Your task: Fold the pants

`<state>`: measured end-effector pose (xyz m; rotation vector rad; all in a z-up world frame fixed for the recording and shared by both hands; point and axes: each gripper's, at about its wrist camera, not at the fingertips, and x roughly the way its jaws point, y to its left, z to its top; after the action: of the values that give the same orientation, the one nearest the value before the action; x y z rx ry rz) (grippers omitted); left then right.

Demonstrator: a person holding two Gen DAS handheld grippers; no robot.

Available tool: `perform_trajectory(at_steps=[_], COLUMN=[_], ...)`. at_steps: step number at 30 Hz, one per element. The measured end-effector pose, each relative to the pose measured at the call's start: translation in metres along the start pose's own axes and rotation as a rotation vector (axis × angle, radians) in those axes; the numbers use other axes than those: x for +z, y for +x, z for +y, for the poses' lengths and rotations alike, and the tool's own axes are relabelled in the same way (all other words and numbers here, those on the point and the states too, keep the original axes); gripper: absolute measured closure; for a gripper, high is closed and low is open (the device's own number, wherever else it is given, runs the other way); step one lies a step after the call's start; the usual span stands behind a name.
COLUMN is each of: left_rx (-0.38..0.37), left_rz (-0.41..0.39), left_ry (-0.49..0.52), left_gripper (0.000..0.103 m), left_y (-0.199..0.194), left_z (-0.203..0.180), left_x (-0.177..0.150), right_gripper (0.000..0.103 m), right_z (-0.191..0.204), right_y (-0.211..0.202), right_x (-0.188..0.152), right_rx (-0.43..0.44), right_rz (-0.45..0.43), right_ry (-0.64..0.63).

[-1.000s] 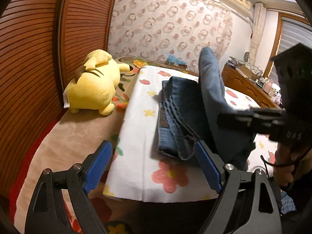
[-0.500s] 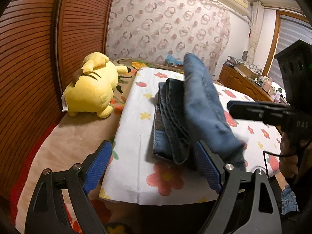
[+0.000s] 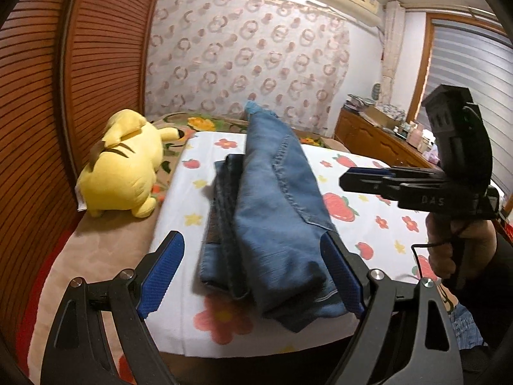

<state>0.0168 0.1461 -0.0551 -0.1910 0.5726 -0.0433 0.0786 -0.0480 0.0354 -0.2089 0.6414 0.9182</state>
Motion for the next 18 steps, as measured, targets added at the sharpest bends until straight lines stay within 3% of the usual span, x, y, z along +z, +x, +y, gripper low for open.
perform_trajectory(at_steps=[4,9,18], left_rx=[-0.011,-0.014,-0.016], left_rz=[0.007,0.041,0.106], left_ry=[0.008,0.026,0.023], left_gripper=[0.019,0.033,0.035], left_y=[0.009,0.023,0.041], left_z=[-0.007,-0.013,-0.014], left_x=[0.002,0.002,-0.007], right_gripper=[0.064,0.064,0.064], right_z=[0.004,0.002,-0.004], right_y=[-0.008,-0.008,-0.010], right_x=[-0.002,-0.005,-0.006], right_rx=[-0.013,-0.019,-0.037], right_rz=[-0.002,0.004,0.018], right_ry=[-0.008,-0.007,-0.002])
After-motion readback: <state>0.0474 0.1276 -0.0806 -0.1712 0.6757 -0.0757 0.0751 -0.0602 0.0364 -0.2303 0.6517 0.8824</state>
